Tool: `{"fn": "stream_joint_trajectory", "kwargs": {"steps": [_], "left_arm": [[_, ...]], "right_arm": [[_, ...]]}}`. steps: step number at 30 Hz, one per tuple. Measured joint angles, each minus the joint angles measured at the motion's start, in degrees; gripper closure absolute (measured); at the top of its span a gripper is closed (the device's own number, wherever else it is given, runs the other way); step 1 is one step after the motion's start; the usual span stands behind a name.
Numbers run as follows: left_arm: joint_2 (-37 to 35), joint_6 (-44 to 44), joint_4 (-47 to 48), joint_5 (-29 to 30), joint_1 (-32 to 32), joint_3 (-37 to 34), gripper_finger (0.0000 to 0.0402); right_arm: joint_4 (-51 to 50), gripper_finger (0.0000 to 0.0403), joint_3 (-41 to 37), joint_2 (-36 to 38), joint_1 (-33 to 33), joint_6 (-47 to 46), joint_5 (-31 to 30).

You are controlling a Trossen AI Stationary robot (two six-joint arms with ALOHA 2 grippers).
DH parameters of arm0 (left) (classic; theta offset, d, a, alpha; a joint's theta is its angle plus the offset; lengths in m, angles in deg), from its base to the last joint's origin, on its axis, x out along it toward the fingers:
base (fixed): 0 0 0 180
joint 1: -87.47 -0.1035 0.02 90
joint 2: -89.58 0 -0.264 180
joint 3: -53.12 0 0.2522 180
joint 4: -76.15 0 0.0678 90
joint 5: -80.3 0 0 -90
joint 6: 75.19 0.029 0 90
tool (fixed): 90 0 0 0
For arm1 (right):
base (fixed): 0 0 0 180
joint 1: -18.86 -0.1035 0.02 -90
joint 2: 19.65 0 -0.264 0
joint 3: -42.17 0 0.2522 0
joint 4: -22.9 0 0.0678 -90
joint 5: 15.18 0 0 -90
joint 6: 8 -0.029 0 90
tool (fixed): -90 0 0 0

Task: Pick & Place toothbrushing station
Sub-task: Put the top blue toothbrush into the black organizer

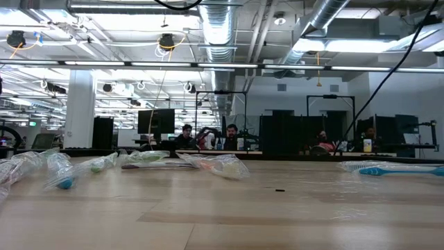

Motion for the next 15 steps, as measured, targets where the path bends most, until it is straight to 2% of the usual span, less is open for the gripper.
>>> {"fn": "stream_joint_trajectory", "kwargs": {"steps": [10, 15], "left_arm": [[0.0, 0.2, 0.0, 0.0, 0.0, 0.0, 0.0234], [0.0, 0.2, 0.0, 0.0, 0.0, 0.0, 0.0234]], "right_arm": [[-10.3, 0.0178, 0.0, 13.8, 4.1, -2.6, 0.0], [-10.6, 0.0181, 0.0, 20.5, 8.5, -6.6, 0.0]]}}
